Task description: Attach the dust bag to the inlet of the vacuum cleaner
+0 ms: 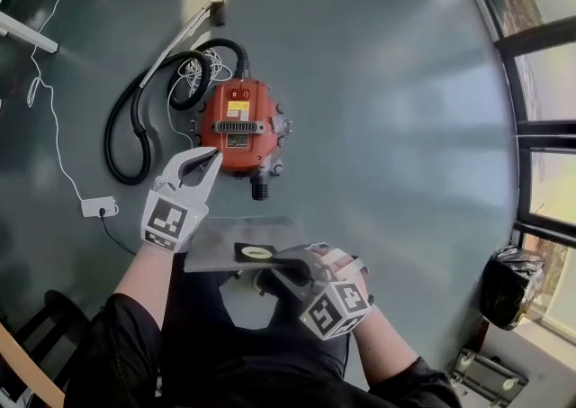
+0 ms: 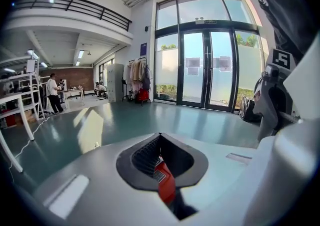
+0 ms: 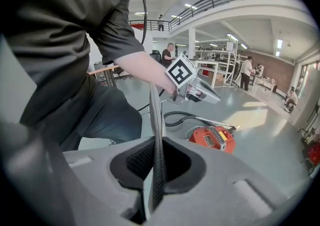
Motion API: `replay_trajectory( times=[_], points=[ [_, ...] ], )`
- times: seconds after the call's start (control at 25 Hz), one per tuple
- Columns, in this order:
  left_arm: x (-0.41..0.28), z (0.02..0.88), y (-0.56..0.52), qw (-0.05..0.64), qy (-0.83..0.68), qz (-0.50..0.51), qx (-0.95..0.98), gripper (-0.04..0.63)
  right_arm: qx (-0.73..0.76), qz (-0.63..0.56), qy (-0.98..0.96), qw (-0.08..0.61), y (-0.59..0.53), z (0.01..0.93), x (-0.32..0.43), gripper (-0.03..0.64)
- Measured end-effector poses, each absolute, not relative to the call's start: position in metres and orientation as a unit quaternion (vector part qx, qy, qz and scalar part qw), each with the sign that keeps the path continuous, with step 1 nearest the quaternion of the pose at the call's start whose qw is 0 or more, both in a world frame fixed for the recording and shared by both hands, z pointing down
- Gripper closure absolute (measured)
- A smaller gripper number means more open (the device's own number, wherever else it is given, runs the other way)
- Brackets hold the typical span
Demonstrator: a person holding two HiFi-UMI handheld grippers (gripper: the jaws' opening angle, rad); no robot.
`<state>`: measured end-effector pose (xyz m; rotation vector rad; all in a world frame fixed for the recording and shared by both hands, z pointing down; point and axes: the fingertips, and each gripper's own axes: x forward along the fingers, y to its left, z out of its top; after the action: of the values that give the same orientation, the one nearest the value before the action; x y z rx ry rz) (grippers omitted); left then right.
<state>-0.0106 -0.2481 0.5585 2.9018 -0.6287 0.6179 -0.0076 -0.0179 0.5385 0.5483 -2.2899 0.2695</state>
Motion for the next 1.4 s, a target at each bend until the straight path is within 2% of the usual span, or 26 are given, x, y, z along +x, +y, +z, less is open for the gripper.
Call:
replay_trajectory(
  times=[0.84,1.2,1.4],
  points=[
    [0.016,0.738,-0.251,-0.031,-0.129,0.300,0.945,0.579,0.207,0.100,-0.911,0.342,-0.036,0.663,0.000,0.597],
    [0.026,0.754,-0.246,-0.084,-0.097,0.327,0.936,0.580,0.211,0.094,-0.920,0.318,-0.052,0.706,0.001,0.596],
    [0.026,0.751,-0.246,-0.092,-0.099,0.322,0.937,0.580,0.211,0.084,-0.913,0.339,-0.054,0.731,0.009,0.597]
  ],
)
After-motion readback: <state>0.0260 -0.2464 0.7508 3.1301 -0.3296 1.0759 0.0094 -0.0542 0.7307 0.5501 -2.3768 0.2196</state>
